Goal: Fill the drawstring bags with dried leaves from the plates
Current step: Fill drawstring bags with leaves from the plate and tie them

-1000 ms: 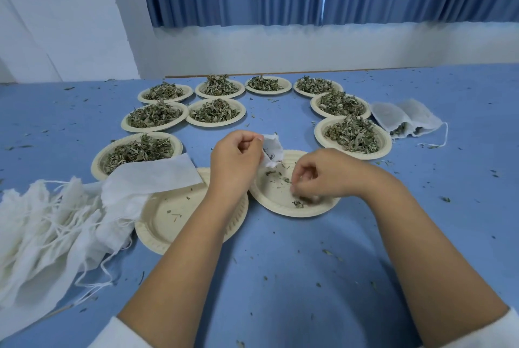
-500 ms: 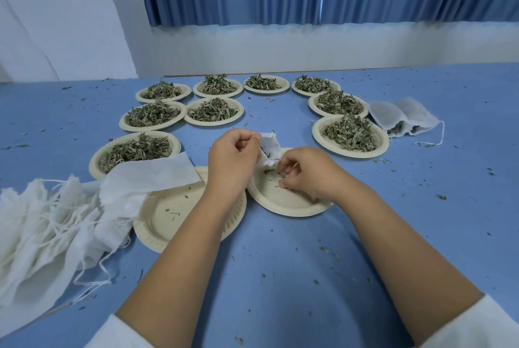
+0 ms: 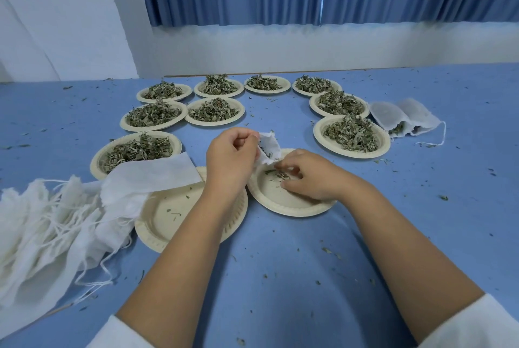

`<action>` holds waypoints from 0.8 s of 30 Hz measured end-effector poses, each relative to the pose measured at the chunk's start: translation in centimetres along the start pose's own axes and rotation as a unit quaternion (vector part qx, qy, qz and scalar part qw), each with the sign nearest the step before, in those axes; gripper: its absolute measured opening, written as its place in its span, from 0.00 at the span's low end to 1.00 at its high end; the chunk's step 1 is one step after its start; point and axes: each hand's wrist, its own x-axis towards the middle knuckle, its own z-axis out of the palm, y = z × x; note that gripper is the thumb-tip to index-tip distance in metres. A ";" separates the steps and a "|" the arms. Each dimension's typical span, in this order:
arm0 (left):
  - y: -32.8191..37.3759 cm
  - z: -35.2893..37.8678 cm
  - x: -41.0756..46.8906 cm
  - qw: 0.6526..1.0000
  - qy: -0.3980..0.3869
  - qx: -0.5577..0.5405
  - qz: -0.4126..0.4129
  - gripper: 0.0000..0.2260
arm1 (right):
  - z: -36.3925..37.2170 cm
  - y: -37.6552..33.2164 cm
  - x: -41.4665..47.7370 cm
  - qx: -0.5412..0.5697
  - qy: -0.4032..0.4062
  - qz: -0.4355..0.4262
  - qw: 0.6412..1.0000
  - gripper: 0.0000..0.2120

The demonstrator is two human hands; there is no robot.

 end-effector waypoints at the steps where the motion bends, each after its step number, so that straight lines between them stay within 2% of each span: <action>1: 0.0 0.0 0.0 1.000 0.004 -0.003 0.002 0.06 | 0.1 -0.1 0.1 0.008 0.006 -0.005 1.000 0.21; 8: 0.0 -0.4 0.2 0.997 0.059 -0.054 0.019 0.05 | 1.5 -0.6 1.2 0.019 0.059 -0.006 0.998 0.17; 11: -0.1 -0.4 0.3 0.995 0.066 -0.073 0.011 0.05 | 1.8 -1.1 1.3 0.046 0.099 -0.016 0.994 0.11; 15: -0.2 -0.3 0.3 0.997 0.053 -0.063 0.010 0.06 | 1.7 -1.4 1.3 0.047 0.111 -0.021 0.992 0.02; 21: -0.4 -0.1 0.4 0.998 0.036 -0.051 -0.001 0.05 | 1.6 -1.5 1.0 0.026 0.101 -0.003 0.995 0.06; 24: -0.4 -0.2 0.4 0.998 0.032 -0.048 -0.005 0.05 | 0.4 -1.2 0.4 0.107 0.160 0.014 0.981 0.05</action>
